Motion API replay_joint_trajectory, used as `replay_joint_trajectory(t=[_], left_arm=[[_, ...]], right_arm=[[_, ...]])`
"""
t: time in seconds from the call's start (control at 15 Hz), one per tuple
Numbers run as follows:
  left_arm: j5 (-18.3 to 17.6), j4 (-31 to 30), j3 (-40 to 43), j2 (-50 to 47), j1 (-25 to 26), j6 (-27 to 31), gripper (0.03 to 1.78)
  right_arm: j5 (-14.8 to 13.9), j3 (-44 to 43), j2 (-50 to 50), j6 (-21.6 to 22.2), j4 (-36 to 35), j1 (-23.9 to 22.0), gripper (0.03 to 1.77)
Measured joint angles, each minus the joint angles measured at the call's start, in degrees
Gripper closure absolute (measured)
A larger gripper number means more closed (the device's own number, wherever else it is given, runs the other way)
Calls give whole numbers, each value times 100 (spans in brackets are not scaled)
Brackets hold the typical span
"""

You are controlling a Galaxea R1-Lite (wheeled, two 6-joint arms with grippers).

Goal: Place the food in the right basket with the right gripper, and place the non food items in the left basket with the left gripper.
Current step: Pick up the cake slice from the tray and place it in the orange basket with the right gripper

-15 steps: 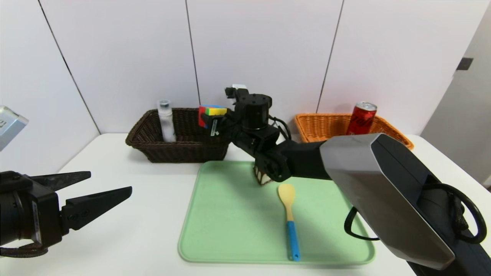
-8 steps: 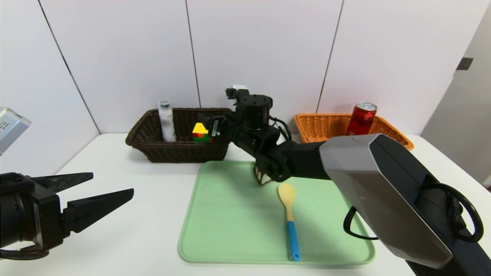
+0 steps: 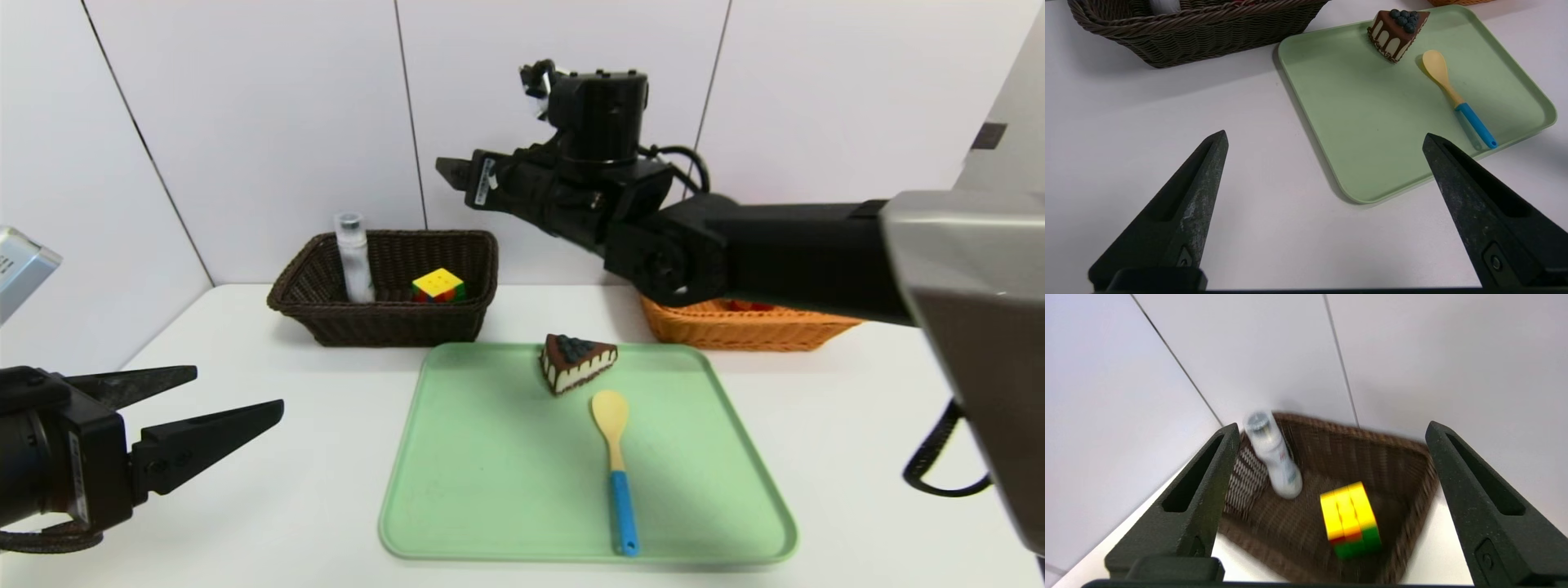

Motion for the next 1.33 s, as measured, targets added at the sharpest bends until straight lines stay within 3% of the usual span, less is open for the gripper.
replay_joint_trajectory(t=[0.27, 0.53, 0.73, 0.93, 1.07, 1.33], left_arm=[[-7, 20, 30, -60, 0, 5, 12], [-11, 22, 21, -105, -13, 16, 12], [-10, 24, 21, -112, -101, 72, 12], [-2, 33, 32, -112, -236, 72, 12], [-2, 33, 56, -112, -294, 77, 12], [1, 33, 63, -124, -339, 72, 12]], right_arm=[[-89, 4, -728, 1429, 2964, -311, 17], [-39, 0, -855, 2955, 4843, -488, 14], [122, -2, -660, 3973, 5255, -653, 12], [677, -2, -469, 4648, 5572, -822, 11], [933, -2, -367, 4924, 5619, -924, 11], [1007, -7, -174, 5086, 5522, -1034, 11]])
